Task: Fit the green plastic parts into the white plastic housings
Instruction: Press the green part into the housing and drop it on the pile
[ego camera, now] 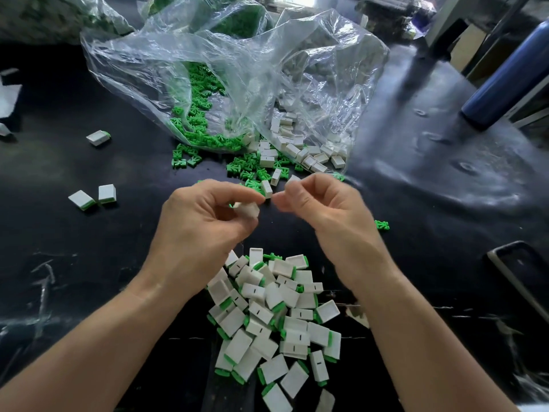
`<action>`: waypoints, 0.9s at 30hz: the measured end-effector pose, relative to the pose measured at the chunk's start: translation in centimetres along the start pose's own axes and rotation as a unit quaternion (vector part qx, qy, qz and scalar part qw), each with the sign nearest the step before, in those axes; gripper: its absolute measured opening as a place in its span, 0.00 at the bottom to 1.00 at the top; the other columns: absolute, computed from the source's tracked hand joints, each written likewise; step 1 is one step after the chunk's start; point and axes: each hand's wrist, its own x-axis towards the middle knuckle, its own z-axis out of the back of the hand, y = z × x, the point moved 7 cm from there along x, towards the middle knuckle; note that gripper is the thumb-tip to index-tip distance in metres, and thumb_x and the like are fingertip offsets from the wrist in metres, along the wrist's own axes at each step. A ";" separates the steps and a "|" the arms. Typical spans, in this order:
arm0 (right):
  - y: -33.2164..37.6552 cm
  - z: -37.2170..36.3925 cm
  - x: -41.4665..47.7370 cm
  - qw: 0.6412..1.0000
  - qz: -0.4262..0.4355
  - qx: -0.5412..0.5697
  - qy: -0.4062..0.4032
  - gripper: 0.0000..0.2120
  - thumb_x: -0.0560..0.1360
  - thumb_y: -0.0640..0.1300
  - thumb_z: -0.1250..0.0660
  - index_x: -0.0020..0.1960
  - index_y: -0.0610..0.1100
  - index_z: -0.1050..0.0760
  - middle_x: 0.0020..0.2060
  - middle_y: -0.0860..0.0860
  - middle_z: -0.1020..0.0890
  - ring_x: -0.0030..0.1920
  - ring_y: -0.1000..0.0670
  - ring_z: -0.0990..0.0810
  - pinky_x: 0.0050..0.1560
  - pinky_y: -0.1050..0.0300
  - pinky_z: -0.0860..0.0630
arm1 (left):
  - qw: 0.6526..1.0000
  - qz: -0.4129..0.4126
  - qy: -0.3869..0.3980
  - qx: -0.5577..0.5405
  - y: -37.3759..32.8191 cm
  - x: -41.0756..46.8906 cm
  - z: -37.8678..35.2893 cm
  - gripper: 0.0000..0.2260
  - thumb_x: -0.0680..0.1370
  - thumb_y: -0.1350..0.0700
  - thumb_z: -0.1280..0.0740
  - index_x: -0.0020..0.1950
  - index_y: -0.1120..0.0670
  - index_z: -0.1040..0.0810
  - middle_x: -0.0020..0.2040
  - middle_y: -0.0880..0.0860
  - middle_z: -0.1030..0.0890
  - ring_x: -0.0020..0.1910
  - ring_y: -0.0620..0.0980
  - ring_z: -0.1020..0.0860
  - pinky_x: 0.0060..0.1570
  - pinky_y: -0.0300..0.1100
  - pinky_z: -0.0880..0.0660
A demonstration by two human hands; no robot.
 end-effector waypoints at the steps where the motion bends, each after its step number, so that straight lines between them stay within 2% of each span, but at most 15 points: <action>1: -0.2 1.3 0.4 0.997 0.006 -0.060 -0.043 0.07 0.72 0.52 0.33 0.40 0.49 0.24 0.37 0.52 0.18 0.39 0.59 0.20 0.42 0.72 0.26 | 1.000 0.009 0.001 0.005 0.1 0.1 0.0 0.11 0.68 0.65 0.27 0.37 0.47 0.17 0.32 0.46 0.18 0.29 0.42 0.23 0.33 0.35 0.24; 3: -0.8 4.0 1.2 0.968 0.010 -0.210 -0.134 0.06 0.73 0.47 0.32 0.38 0.51 0.24 0.35 0.57 0.20 0.38 0.62 0.23 0.42 0.71 0.28 | 0.999 0.027 0.017 -0.011 0.1 0.0 -0.2 0.12 0.66 0.68 0.27 0.35 0.50 0.18 0.29 0.45 0.20 0.28 0.41 0.25 0.30 0.33 0.25; 5: -1.7 5.7 2.0 0.936 -0.019 -0.306 -0.172 0.03 0.73 0.47 0.32 0.46 0.50 0.20 0.43 0.52 0.19 0.47 0.54 0.21 0.53 0.59 0.26 | 0.998 0.038 0.031 -0.032 -0.1 -0.1 -0.6 0.13 0.66 0.69 0.27 0.36 0.49 0.18 0.30 0.46 0.19 0.30 0.42 0.23 0.35 0.34 0.23; 6: -2.2 6.0 2.4 0.922 -0.038 -0.342 -0.175 0.08 0.73 0.47 0.32 0.51 0.48 0.20 0.48 0.48 0.19 0.52 0.49 0.22 0.57 0.54 0.27 | 0.998 0.041 0.033 -0.039 -0.1 -0.2 -0.7 0.14 0.67 0.69 0.27 0.37 0.49 0.18 0.32 0.46 0.18 0.32 0.42 0.22 0.38 0.34 0.23; 8: -3.0 6.2 2.9 0.903 -0.066 -0.390 -0.169 0.14 0.73 0.49 0.32 0.57 0.46 0.21 0.53 0.45 0.21 0.57 0.44 0.25 0.59 0.52 0.30 | 0.997 0.048 0.032 -0.054 0.1 -0.1 -0.7 0.14 0.68 0.68 0.28 0.39 0.47 0.18 0.35 0.48 0.16 0.35 0.45 0.19 0.41 0.36 0.21; 12: -3.3 5.7 3.2 0.880 -0.068 -0.443 -0.156 0.16 0.73 0.50 0.32 0.58 0.45 0.23 0.55 0.44 0.23 0.58 0.43 0.27 0.60 0.49 0.31 | 0.995 0.063 0.037 -0.074 0.2 -0.2 -0.6 0.14 0.70 0.69 0.30 0.40 0.49 0.18 0.35 0.50 0.16 0.35 0.48 0.18 0.39 0.37 0.20; 17: -2.9 5.5 3.2 0.875 -0.035 -0.453 -0.170 0.10 0.75 0.46 0.34 0.54 0.46 0.21 0.53 0.45 0.21 0.55 0.42 0.25 0.58 0.50 0.32 | 0.990 0.073 0.048 -0.108 -0.2 -0.4 -0.9 0.12 0.69 0.70 0.30 0.39 0.52 0.19 0.33 0.50 0.17 0.33 0.46 0.18 0.33 0.33 0.23; 21: -2.9 5.9 3.4 0.875 -0.009 -0.451 -0.178 0.10 0.77 0.46 0.38 0.53 0.44 0.20 0.50 0.42 0.20 0.52 0.40 0.24 0.54 0.51 0.32 | 0.989 0.075 0.054 -0.116 -0.2 -0.4 -0.9 0.10 0.68 0.70 0.30 0.38 0.55 0.19 0.32 0.52 0.17 0.32 0.46 0.19 0.31 0.33 0.24; 23: -2.4 6.3 3.2 0.891 0.019 -0.407 -0.201 0.11 0.78 0.47 0.38 0.50 0.42 0.20 0.44 0.44 0.19 0.48 0.42 0.23 0.48 0.54 0.33 | 0.987 0.080 0.061 -0.125 -0.2 -0.4 -1.0 0.09 0.68 0.70 0.30 0.37 0.55 0.19 0.31 0.52 0.17 0.32 0.47 0.19 0.31 0.33 0.24; 25: -1.8 6.5 2.9 0.926 0.040 -0.306 -0.217 0.10 0.77 0.48 0.37 0.45 0.44 0.20 0.31 0.54 0.21 0.39 0.50 0.23 0.41 0.59 0.31 | 0.984 0.086 0.067 -0.137 -0.2 -0.4 -1.1 0.09 0.67 0.69 0.29 0.36 0.54 0.18 0.32 0.53 0.17 0.32 0.47 0.19 0.31 0.33 0.24; 27: -1.1 5.8 2.4 0.961 0.053 -0.190 -0.195 0.09 0.76 0.49 0.35 0.40 0.47 0.21 0.23 0.57 0.24 0.29 0.60 0.26 0.33 0.66 0.31 | 0.981 0.092 0.072 -0.152 -0.2 -0.4 -1.2 0.07 0.66 0.67 0.29 0.35 0.55 0.17 0.33 0.54 0.17 0.32 0.48 0.18 0.31 0.34 0.23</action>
